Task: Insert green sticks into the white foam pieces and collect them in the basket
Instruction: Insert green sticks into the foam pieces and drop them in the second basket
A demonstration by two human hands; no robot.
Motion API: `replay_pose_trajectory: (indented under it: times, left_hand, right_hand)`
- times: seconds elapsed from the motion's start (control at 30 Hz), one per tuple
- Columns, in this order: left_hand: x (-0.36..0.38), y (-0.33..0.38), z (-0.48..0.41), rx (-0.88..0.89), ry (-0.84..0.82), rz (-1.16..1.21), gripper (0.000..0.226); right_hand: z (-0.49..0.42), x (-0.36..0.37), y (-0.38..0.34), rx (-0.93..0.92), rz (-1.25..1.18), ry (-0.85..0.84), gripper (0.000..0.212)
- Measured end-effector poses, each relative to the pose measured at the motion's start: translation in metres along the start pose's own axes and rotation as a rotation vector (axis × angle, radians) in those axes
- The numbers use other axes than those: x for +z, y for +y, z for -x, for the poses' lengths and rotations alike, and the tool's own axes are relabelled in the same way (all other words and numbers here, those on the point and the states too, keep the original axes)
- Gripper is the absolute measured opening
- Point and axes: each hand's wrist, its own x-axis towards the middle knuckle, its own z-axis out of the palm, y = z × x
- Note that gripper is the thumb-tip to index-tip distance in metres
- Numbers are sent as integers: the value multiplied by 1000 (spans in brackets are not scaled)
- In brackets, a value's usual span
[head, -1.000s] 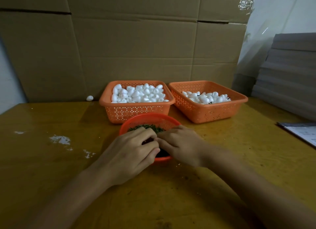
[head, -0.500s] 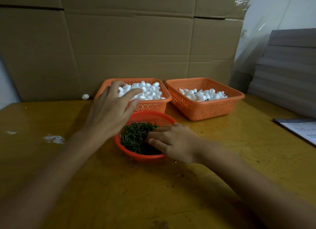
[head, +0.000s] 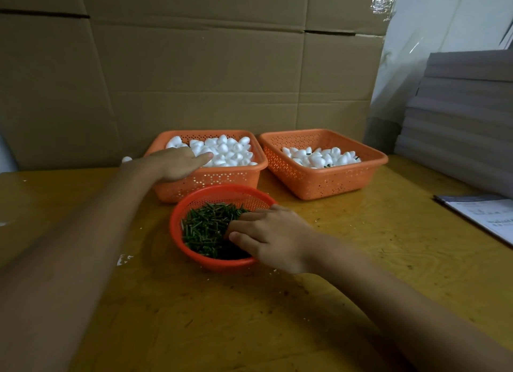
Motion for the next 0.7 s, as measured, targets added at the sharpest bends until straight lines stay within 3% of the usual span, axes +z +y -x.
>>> replay_pose_trajectory:
  times: [0.13,0.27,0.37,0.53,0.63,0.67,0.7]
  left_hand:
    - [5,-12,-2,72,198,33,58]
    - [0,-3,3,53,-64,68,59]
    - [-6,1,1,66,-109,82,62]
    - [-11,-4,-7,86,-47,93,49]
    - [-15,-12,-6,120,40,255,12]
    - [-16,-12,-2,133,86,328,7]
    - [-16,-11,1,148,141,412,16]
  right_hand:
    - [-1,0,0,4,-12,-3,43]
    - [-1,0,0,6,-2,-6,43]
    - [0,-1,-1,15,4,-13,42]
    - [0,-1,-1,21,10,-16,41]
    - [0,-1,-2,17,8,-9,41]
    - [0,0,-1,14,4,-4,41]
    - [0,0,-1,12,1,1,41]
